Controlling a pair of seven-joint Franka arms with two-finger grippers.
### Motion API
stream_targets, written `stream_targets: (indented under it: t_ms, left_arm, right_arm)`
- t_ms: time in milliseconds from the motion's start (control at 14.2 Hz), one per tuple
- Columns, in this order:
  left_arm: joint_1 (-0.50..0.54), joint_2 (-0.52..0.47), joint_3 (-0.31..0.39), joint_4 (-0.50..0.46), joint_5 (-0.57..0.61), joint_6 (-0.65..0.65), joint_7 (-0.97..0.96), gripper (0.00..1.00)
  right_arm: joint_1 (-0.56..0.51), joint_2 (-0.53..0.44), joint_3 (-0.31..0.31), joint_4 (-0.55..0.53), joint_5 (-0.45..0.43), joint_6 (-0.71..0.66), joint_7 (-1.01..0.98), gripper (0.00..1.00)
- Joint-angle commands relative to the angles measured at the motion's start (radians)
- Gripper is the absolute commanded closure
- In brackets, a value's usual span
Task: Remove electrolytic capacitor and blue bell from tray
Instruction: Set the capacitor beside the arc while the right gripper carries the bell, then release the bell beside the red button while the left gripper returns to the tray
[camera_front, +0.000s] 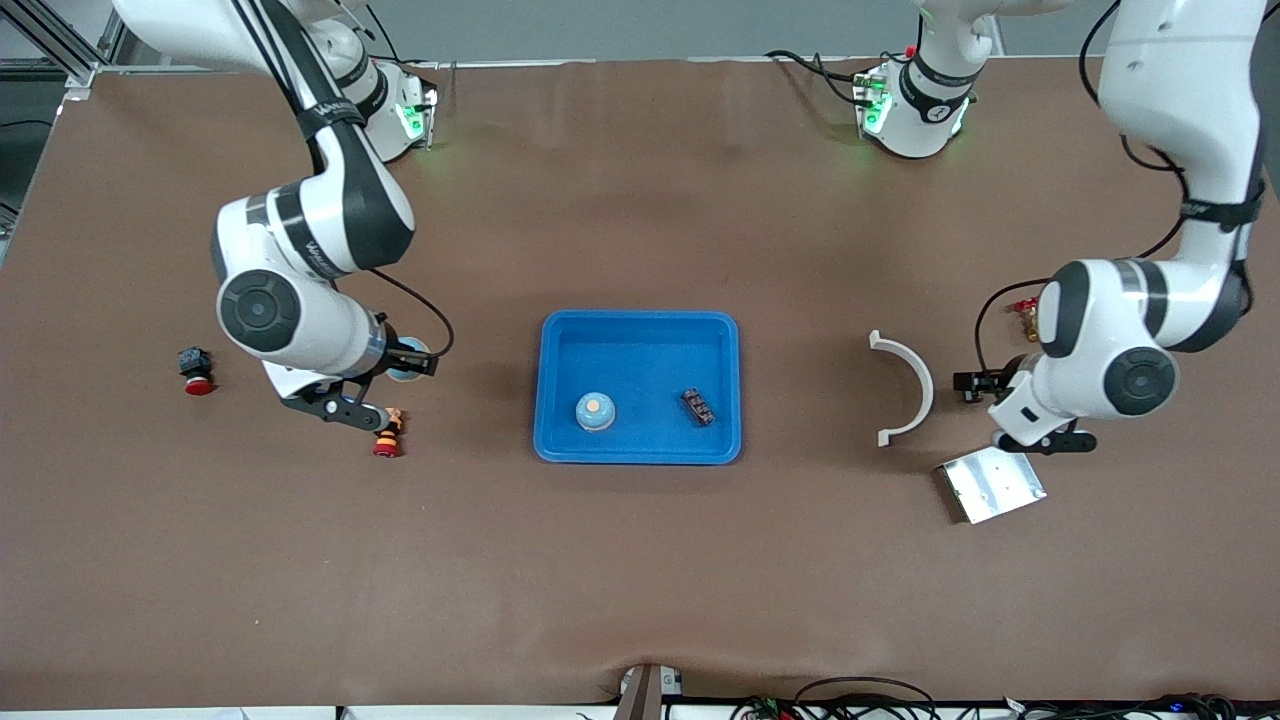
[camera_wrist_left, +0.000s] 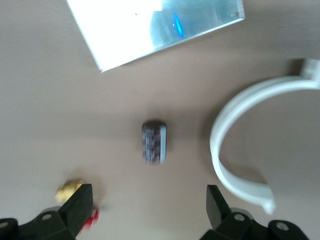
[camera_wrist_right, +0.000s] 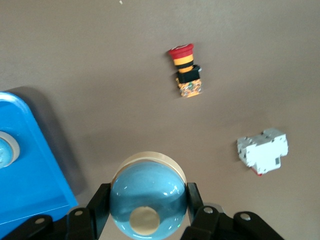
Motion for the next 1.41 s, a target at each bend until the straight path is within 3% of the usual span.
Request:
stream_targets:
  t_ms: [0, 141, 352, 775, 1339]
  left_arm:
    - [0.001, -0.038, -0.039, 0.163, -0.043, -0.247, -0.060, 0.00]
    - [-0.002, -0.038, -0.068, 0.291, -0.087, -0.399, -0.113, 0.00]
    - [-0.002, -0.040, -0.137, 0.371, -0.141, -0.464, -0.329, 0.00]
    - [-0.022, -0.030, -0.260, 0.402, -0.181, -0.461, -0.639, 0.00]
    - [-0.157, 0.034, -0.260, 0.439, -0.187, -0.264, -0.961, 0.00]
  right_arm:
    - [-0.062, -0.138, 0.016, -0.214, -0.007, 0.117, -0.098, 1.00]
    - [-0.096, -0.181, 0.016, -0.296, -0.007, 0.172, -0.172, 1.00]
    - [-0.136, -0.255, 0.014, -0.374, -0.008, 0.183, -0.243, 1.00]
    - [-0.335, -0.305, 0.016, -0.432, -0.005, 0.188, -0.555, 1.00]
    - [-0.498, -0.292, 0.016, -0.546, -0.005, 0.399, -0.884, 1.00]
